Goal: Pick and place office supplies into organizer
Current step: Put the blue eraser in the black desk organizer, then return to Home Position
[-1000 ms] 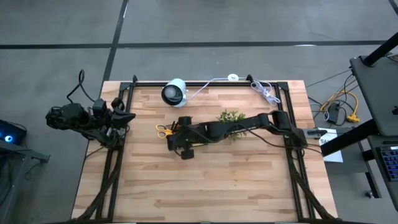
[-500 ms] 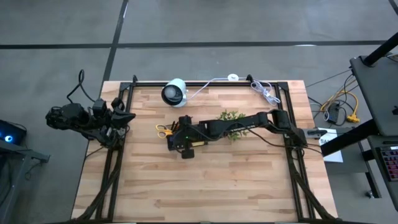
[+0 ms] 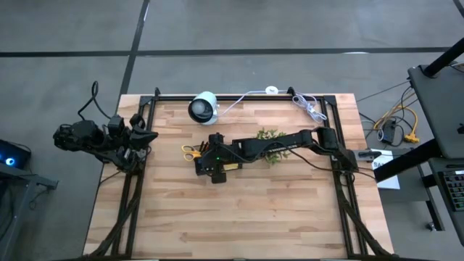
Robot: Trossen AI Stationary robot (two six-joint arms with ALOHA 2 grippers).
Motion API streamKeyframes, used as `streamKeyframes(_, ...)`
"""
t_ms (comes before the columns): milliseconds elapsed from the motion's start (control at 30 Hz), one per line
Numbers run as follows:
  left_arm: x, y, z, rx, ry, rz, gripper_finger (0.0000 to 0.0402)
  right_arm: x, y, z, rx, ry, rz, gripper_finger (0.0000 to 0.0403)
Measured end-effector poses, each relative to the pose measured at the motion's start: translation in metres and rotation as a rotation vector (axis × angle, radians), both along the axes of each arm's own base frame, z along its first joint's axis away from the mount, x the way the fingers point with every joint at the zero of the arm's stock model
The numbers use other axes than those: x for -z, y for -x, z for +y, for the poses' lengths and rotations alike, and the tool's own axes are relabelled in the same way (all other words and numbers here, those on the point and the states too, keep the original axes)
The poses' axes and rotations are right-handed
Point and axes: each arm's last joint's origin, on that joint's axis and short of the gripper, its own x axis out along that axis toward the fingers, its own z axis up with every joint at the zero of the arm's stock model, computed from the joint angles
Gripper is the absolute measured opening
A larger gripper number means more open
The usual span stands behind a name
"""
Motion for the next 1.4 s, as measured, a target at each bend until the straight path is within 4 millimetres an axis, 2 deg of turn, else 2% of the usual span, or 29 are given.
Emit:
streamKeyframes(267,0.000,0.000,0.000,0.000,0.000,0.000,0.0000,0.000,0.000,0.000,-0.007,0.007,0.002,0.0061)
streamKeyframes(700,0.000,0.000,0.000,0.000,0.000,0.000,0.0000,0.000,0.000,0.000,-0.005,0.005,0.002,0.0128)
streamKeyframes(1067,0.000,0.000,0.000,0.000,-0.001,0.000,0.0000,0.000,0.000,0.000,0.013,-0.013,0.004,0.0131)
streamKeyframes(1167,0.000,0.000,0.000,-0.005,-0.027,0.002,0.0000,-0.009,-0.001,0.000,0.089,-0.092,-0.013,0.0123)
streamKeyframes(1400,0.000,0.001,0.000,-0.009,-0.052,-0.002,0.0000,-0.066,0.012,0.012,0.109,-0.155,-0.143,0.0084)
